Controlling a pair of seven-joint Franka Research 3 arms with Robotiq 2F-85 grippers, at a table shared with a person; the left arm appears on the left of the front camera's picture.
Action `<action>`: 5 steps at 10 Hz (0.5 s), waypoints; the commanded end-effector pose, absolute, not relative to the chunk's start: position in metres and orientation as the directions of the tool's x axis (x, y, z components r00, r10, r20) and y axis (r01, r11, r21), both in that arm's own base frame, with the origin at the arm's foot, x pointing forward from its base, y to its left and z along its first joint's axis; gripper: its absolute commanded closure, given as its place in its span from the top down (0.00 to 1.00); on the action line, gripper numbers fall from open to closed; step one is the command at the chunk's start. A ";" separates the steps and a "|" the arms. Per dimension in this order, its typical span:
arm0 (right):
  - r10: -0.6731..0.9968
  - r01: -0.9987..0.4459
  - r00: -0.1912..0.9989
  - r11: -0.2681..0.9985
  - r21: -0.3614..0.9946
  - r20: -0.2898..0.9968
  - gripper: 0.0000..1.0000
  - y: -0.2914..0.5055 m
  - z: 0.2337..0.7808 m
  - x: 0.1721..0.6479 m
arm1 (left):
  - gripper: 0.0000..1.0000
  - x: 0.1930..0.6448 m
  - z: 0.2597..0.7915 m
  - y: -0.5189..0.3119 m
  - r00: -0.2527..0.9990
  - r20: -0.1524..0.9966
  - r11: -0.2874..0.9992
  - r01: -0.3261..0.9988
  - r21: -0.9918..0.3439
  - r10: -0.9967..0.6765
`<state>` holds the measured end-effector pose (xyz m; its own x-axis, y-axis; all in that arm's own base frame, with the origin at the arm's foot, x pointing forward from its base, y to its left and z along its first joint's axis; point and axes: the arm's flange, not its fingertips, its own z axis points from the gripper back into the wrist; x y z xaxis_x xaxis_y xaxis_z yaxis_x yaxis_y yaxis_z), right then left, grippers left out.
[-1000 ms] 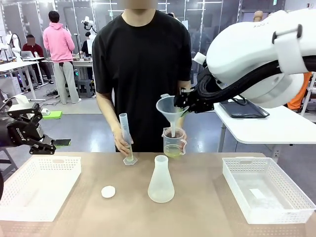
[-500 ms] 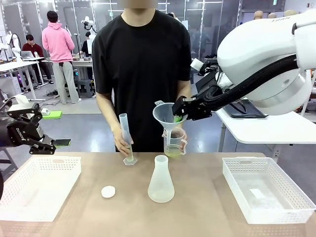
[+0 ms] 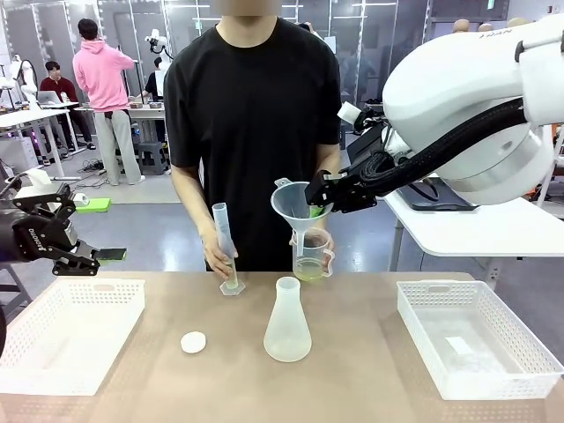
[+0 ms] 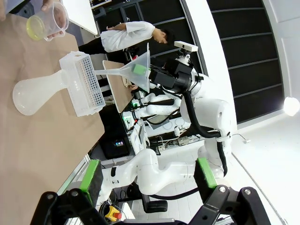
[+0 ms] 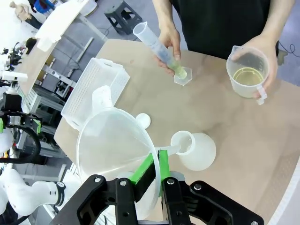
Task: Prepare the solutions needed for the experiment.
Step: Pick up the Plastic Funnel and insert it into the Big flask.
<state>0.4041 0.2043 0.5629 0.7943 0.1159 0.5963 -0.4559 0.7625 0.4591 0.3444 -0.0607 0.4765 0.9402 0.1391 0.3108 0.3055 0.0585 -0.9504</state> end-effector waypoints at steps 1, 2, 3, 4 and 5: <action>0.159 -0.470 0.807 0.756 0.456 0.569 0.06 0.211 0.556 0.411 | 1.00 0.343 0.478 -0.060 0.941 0.312 0.046 0.309 -0.950 0.133; 0.151 -0.463 0.813 0.753 0.467 0.563 0.06 0.214 0.552 0.415 | 1.00 0.343 0.478 -0.060 0.941 0.312 0.046 0.309 -0.950 0.133; 0.146 -0.462 0.817 0.746 0.480 0.558 0.06 0.216 0.549 0.418 | 1.00 0.343 0.478 -0.060 0.941 0.312 0.046 0.309 -0.950 0.133; 0.135 -0.451 0.825 0.743 0.494 0.549 0.06 0.218 0.545 0.421 | 1.00 0.343 0.478 -0.060 0.941 0.312 0.046 0.309 -0.950 0.133; 0.129 -0.443 0.829 0.746 0.498 0.544 0.06 0.220 0.542 0.423 | 1.00 0.343 0.478 -0.060 0.941 0.312 0.046 0.309 -0.950 0.133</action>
<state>0.4167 0.2165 0.5412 0.8269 0.1392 0.5449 -0.4415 0.7609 0.4756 0.3444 -0.0607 0.4765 0.9402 0.1391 0.3108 0.3055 0.0585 -0.9504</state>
